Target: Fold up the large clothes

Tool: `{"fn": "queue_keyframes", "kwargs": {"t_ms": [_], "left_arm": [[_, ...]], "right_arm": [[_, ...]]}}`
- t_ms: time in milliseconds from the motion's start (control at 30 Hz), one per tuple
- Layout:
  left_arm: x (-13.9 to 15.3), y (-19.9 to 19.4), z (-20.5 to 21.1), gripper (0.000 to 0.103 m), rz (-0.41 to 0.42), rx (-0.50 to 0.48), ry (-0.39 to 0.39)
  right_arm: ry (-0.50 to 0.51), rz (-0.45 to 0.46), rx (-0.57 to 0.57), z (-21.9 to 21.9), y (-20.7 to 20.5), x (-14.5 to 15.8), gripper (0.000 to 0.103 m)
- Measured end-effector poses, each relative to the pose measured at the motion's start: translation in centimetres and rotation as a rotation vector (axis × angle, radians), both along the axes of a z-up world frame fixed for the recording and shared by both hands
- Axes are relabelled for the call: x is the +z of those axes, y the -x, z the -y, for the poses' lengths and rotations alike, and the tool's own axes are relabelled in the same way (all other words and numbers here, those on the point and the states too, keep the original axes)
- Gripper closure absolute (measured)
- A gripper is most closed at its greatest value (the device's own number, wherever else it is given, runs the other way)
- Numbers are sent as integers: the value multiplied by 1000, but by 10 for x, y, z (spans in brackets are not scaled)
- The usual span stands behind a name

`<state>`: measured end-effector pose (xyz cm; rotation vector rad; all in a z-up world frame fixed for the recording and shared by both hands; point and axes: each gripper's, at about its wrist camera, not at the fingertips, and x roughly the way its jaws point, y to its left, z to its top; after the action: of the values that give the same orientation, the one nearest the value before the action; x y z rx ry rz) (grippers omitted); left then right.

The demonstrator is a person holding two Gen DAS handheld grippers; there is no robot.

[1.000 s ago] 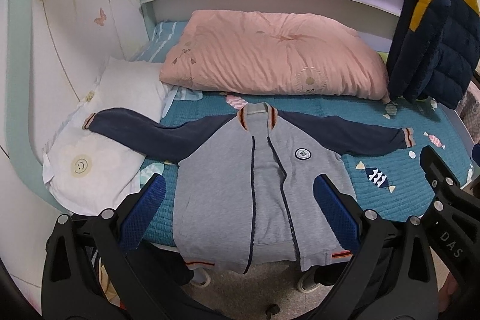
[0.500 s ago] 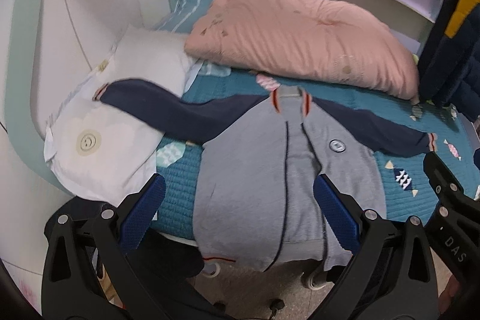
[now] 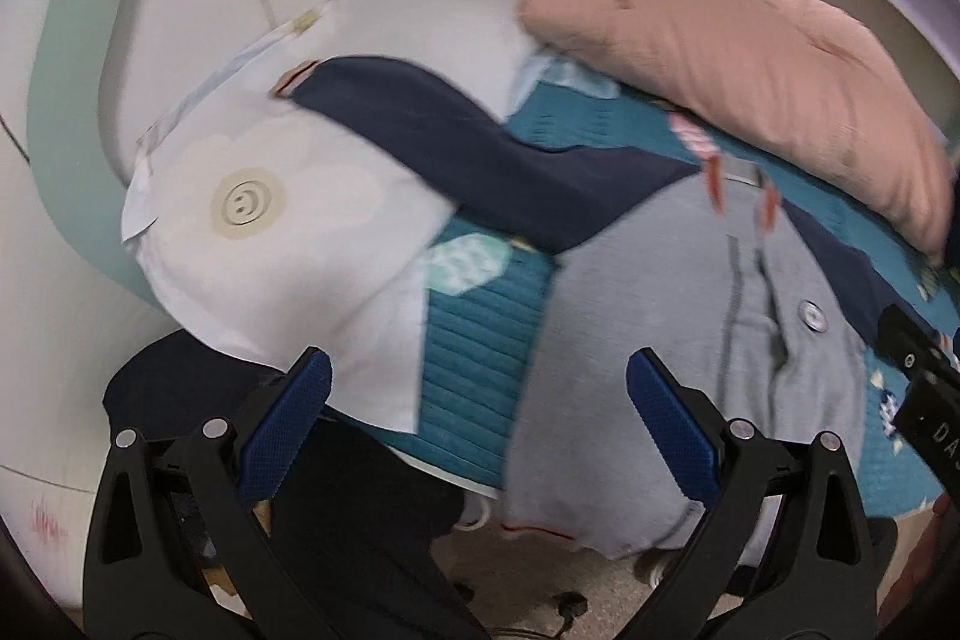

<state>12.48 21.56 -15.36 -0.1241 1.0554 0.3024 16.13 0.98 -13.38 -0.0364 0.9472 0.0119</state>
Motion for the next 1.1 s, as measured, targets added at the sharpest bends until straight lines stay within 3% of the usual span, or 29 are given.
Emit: {"fn": "queue_keyframes", "kwargs": {"t_ms": [200, 367, 600, 700, 767, 933, 1100], "left_arm": [[-20, -28, -56, 5, -38, 87, 26], [-35, -61, -97, 5, -49, 125, 58], [-59, -108, -150, 5, -22, 141, 148], [-66, -124, -176, 5, -18, 162, 193], [-69, -134, -190, 5, -28, 175, 201], [-68, -151, -220, 5, -16, 185, 223], [-69, -168, -245, 5, -28, 207, 246]], "right_arm": [[-134, -113, 39, -40, -52, -32, 8], [-158, -141, 77, -63, -89, -50, 10], [-264, -249, 112, -81, -147, -82, 45], [-281, -291, 111, -85, -171, -98, 72], [-292, -321, 114, -90, -186, -112, 82], [-323, -440, 158, -105, -210, -150, 99], [-290, -489, 152, -119, -226, -177, 102]]}}
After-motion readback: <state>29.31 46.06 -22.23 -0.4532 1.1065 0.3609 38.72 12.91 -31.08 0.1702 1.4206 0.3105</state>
